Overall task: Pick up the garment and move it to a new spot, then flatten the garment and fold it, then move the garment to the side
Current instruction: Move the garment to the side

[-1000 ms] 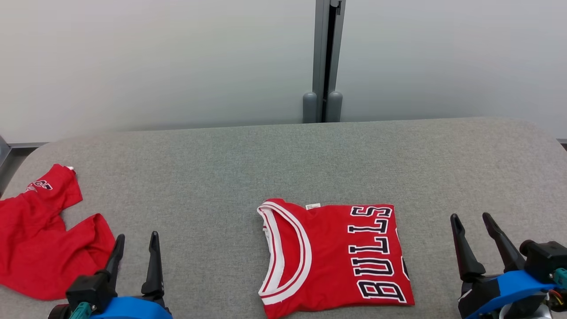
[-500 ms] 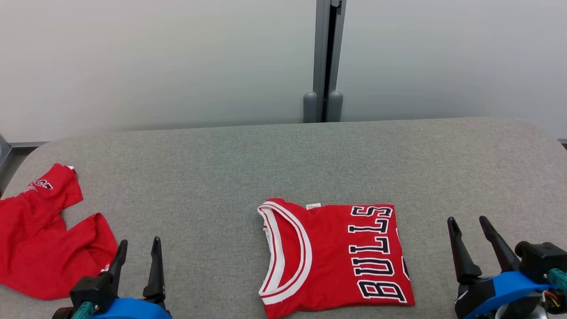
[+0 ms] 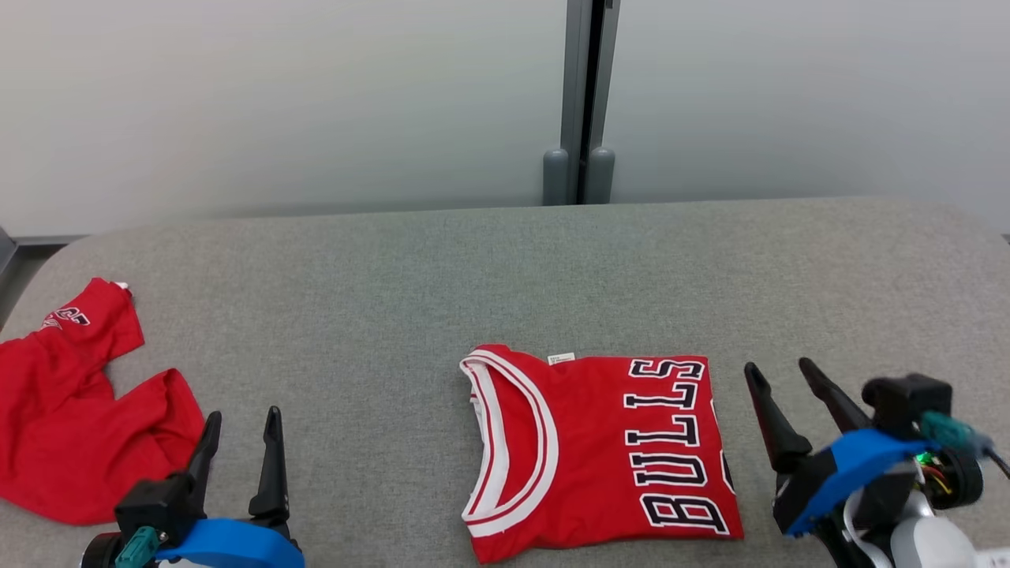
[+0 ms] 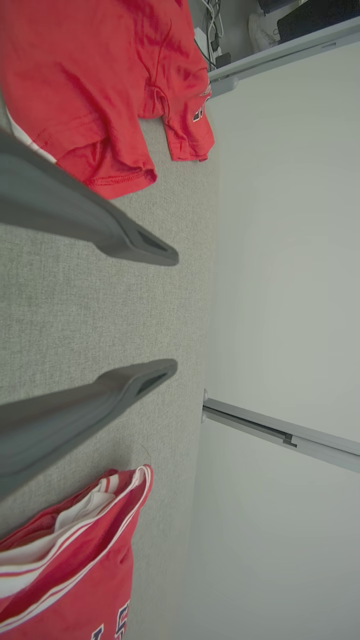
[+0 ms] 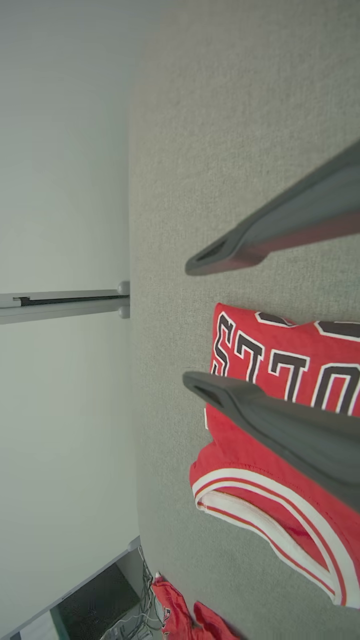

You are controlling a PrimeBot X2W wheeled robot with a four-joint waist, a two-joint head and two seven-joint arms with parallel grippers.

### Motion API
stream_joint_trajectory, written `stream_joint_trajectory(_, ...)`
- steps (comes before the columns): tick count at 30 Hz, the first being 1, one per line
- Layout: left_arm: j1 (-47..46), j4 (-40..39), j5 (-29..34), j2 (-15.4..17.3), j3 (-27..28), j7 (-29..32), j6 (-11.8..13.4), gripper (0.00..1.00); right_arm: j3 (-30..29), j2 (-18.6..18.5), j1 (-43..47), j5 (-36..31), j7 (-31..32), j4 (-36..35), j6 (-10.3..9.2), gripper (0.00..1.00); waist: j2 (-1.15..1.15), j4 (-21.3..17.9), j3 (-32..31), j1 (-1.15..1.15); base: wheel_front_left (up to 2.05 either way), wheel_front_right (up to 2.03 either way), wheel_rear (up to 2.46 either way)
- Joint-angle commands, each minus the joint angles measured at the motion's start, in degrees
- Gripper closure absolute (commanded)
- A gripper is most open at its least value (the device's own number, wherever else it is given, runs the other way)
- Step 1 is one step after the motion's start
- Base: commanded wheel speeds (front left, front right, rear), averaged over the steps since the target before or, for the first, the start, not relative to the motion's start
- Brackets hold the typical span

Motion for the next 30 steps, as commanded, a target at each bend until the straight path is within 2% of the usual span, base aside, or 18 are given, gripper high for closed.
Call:
stream_joint_trajectory(1, -1.08, -0.36, -0.02, 0.38, 0.08, -0.23, 0.12, 0.0, -0.38, 0.34, -0.89, 0.39, 1.93, 0.76, 0.01, 0.0, 0.0, 0.22, 0.47, 0.0, 0.0, 0.0, 0.0)
stream_joint_trajectory(5, -1.78, -0.85, 0.24, 0.48, -0.21, -0.24, 0.06, 0.0, -1.95, 2.15, -4.02, -0.19, 14.11, 3.98, 0.02, 0.0, 0.0, 0.96, 1.71, 0.0, 0.0, 0.0, 0.0)
stream_joint_trajectory(10, -3.42, -1.44, 0.64, 0.55, -0.85, -0.22, -0.24, 0.0, -2.63, 3.25, -6.18, -3.34, 21.57, 7.41, 0.02, 0.0, 0.0, 2.45, 3.84, 0.0, 0.0, 0.0, 0.0)
stream_joint_trajectory(17, -5.31, -1.6, 0.89, 0.32, -1.76, -0.23, -0.46, 0.0, -3.02, 3.51, -7.86, -4.14, 26.34, 12.8, 0.02, 0.0, 0.0, 4.31, 6.23, 0.0, 0.0, 0.0, 0.0)
stream_joint_trajectory(21, -6.17, -1.28, 0.99, 0.02, -2.0, -0.24, -0.61, 0.0, -0.87, 3.68, -7.75, -2.73, 28.75, 16.04, 0.03, 0.0, 0.0, 4.96, 6.84, 0.0, 0.0, 0.0, 0.0)
stream_joint_trajectory(22, -6.18, -1.21, 0.98, -0.03, -1.98, -0.24, -0.6, 0.0, -0.18, 3.81, -7.74, -2.76, 29.28, 16.51, 0.04, 0.04, 0.0, 4.98, 6.94, 0.0, 0.0, 0.0, 0.0)
stream_joint_trajectory(23, -6.19, -1.14, 0.97, -0.07, -1.97, -0.25, -0.58, 0.0, 0.76, 3.88, -7.77, -3.04, 29.87, 16.68, 0.09, 0.7, 0.0, 4.96, 7.04, 0.0, 0.0, 0.0, 0.0)
stream_joint_trajectory(24, -6.25, -1.19, 0.96, -0.07, -1.9, -0.25, -0.57, 0.0, 1.6, 4.02, -7.87, -3.17, 30.18, 16.47, 0.1, 1.0, 0.0, 4.85, 7.18, 0.0, 0.0, 0.0, 0.0)
stream_joint_trajectory(26, -6.25, -1.65, 0.94, -0.03, -1.63, -0.25, -0.46, 0.0, 2.86, 3.12, -8.76, -3.46, 29.9, 15.22, 0.07, 1.0, 0.0, 4.21, 7.58, 0.0, 0.0, 0.0, 0.0)
stream_joint_trajectory(30, -6.44, -3.02, 0.85, 0.2, -0.9, -0.25, -0.42, 0.0, 6.84, -2.85, -13.32, -3.94, 28.32, 11.68, -0.04, 1.0, 0.0, 1.59, 9.2, 0.0, 0.0, 0.0, 0.0)
